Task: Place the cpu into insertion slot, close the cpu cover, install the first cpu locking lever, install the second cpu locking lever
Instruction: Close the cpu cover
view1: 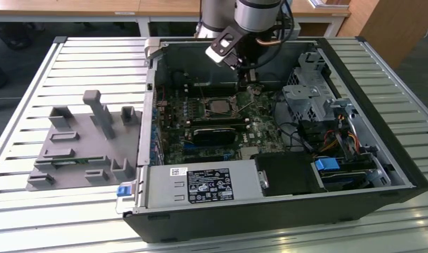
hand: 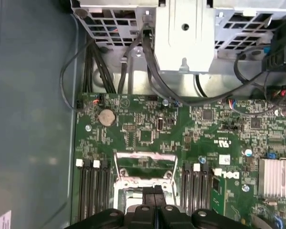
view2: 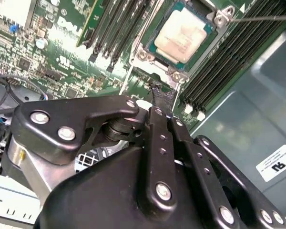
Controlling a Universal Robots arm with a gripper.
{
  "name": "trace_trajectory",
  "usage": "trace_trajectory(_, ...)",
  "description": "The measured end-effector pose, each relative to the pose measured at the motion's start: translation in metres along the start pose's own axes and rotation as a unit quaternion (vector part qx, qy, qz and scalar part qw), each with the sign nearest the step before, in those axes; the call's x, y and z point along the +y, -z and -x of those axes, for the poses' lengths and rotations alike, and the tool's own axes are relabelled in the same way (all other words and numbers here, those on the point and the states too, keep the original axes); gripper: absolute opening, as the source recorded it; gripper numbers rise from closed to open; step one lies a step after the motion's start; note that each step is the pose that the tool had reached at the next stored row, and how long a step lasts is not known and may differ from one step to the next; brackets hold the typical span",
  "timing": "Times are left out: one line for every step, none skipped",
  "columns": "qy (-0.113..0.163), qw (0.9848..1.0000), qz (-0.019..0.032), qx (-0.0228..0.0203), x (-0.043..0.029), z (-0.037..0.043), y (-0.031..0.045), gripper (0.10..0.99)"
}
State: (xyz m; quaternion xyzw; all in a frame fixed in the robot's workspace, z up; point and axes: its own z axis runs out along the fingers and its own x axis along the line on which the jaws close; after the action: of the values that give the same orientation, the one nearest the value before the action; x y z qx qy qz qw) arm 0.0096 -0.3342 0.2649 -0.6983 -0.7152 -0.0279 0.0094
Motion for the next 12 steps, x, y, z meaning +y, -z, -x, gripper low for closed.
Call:
trace_trajectory(0.000, 1.0000, 0.0000, -0.0002, 0.0010, -0.0013, -0.0003, 0.110)
trace_trajectory(0.000, 1.0000, -0.0001, -0.0005, 0.0022, -0.0025, -0.0007, 0.110)
trace_trajectory(0.000, 1.0000, -0.0001, -0.0006, 0.0031, -0.0034, -0.0009, 0.110)
trace_trajectory(0.000, 1.0000, -0.0001, -0.0007, 0.0037, -0.0038, -0.0011, 0.110)
trace_trajectory(-0.001, 1.0000, -0.0001, -0.0008, 0.0047, -0.0041, -0.0013, 0.110)
trace_trajectory(-0.001, 1.0000, -0.0002, -0.0007, 0.0062, -0.0043, -0.0018, 0.110)
trace_trajectory(-0.001, 1.0000, -0.0003, -0.0007, 0.0082, -0.0046, -0.0022, 0.110)
trace_trajectory(-0.001, 1.0000, -0.0005, -0.0007, 0.0106, -0.0048, -0.0028, 0.110)
trace_trajectory(-0.001, 1.0000, -0.0007, -0.0008, 0.0131, -0.0051, -0.0033, 0.110)
trace_trajectory(-0.001, 1.0000, -0.0011, -0.0008, 0.0152, -0.0055, -0.0038, 0.110)
trace_trajectory(-0.001, 1.0000, -0.0014, -0.0007, 0.0172, -0.0058, -0.0044, 0.110)
trace_trajectory(0.001, 1.0000, -0.0016, -0.0007, 0.0185, -0.0058, -0.0048, 0.110)
